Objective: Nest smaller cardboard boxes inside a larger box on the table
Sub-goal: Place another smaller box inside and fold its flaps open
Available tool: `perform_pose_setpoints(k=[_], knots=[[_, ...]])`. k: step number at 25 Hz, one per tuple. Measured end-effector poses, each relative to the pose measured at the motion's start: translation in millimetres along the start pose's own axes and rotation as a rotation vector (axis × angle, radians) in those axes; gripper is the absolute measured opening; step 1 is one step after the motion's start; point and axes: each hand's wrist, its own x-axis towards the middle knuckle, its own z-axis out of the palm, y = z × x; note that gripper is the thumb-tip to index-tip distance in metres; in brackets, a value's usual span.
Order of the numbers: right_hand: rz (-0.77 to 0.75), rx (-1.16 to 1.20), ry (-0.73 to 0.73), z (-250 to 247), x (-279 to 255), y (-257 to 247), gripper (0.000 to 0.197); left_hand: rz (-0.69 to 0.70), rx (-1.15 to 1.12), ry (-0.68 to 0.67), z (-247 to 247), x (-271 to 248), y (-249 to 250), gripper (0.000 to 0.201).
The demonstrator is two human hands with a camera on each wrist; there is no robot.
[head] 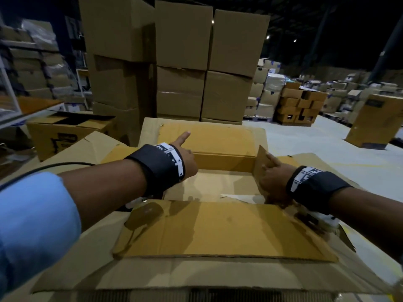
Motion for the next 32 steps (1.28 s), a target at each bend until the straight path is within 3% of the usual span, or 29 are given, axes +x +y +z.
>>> perform_pose_setpoints(k=[6, 9, 13, 19, 24, 32], knots=[[-0.029, 0.000, 0.149, 40.8, 14.8, 5.4, 0.059, -0.032, -0.100, -0.085, 12.1, -15.0, 24.9, 0.042], [-0.051, 0.018, 0.155, 40.7, 14.6, 4.8, 0.060, -0.127, -0.349, -0.093, 34.8, -14.4, 25.0, 0.063], [-0.060, 0.116, 0.104, 29.9, 9.3, 7.2, 0.058, -0.240, -0.511, -0.176, 45.0, -13.9, 26.5, 0.087], [-0.065, 0.283, -0.066, 1.9, 4.8, 10.1, 0.057, -0.214, -0.565, -0.289, 41.6, -10.7, 26.0, 0.086], [-0.115, 0.473, -0.065, -23.0, 10.0, 6.0, 0.060, -0.145, -0.638, -0.322, 14.9, -7.4, 16.7, 0.085], [-0.117, 0.436, -0.135, -24.1, 36.3, -9.2, 0.080, -0.136, -0.676, -0.364, 1.8, 4.1, 26.9, 0.090]])
